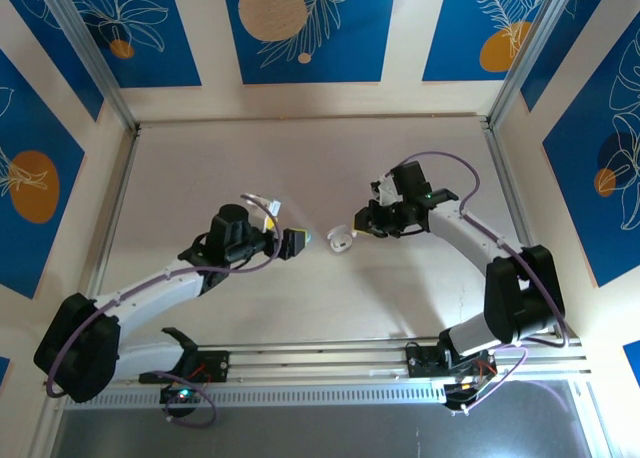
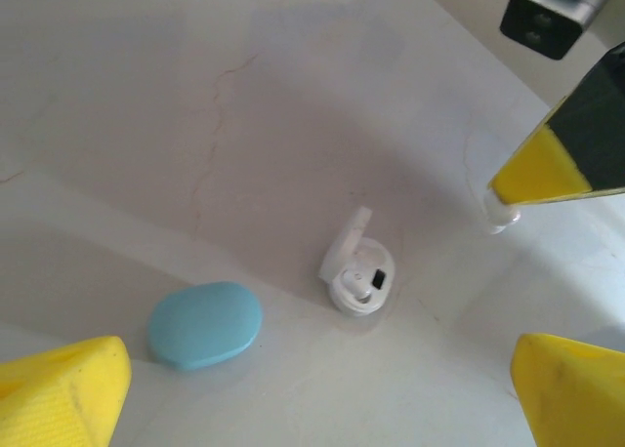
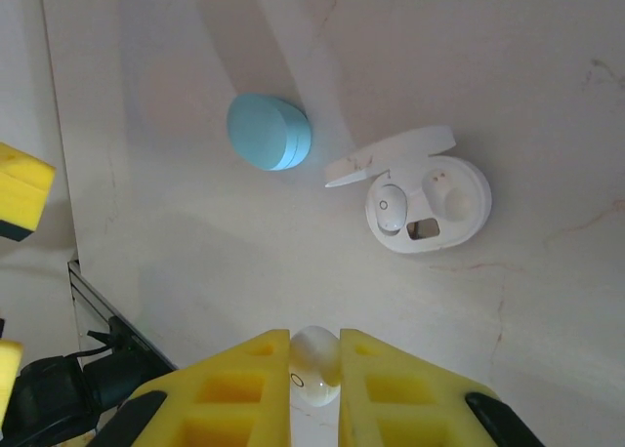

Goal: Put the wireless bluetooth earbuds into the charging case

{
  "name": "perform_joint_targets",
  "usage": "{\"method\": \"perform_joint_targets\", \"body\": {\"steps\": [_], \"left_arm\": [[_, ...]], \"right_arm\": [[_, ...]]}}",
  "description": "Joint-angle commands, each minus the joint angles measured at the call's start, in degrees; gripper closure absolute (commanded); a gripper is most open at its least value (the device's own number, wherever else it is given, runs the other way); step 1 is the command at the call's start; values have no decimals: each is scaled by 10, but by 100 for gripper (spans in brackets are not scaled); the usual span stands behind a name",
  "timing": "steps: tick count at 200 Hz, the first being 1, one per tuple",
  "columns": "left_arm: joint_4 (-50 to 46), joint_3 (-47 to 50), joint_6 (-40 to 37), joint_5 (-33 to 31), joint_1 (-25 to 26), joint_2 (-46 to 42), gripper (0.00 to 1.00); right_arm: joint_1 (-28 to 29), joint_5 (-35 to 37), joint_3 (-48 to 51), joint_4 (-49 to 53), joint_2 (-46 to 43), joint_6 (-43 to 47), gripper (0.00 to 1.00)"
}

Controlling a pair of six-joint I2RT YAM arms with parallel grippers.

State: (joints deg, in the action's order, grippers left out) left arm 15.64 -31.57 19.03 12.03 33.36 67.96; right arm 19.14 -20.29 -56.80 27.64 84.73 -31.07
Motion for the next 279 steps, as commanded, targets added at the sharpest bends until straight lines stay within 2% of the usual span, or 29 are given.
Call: {"method": "perform_joint_targets", "body": {"steps": [1,49,132,215,279], "left_arm": [[83,34,19,10,-19,-4,0],[146,79,21,6,-22,-3,0],[169,85,36,27,-22,8,0],[179,84,39,34,-22,17,0],[176,85,37,36,-22,10,0]], "right_arm": [[-5,-23,-31,13,20,28,85],[-7,5,-73,53,69,73,85],[7,45,-91,70,114,140,86],[43,75,-91,56,145,149,86],[47,76,-93,40,161,139,86]]}}
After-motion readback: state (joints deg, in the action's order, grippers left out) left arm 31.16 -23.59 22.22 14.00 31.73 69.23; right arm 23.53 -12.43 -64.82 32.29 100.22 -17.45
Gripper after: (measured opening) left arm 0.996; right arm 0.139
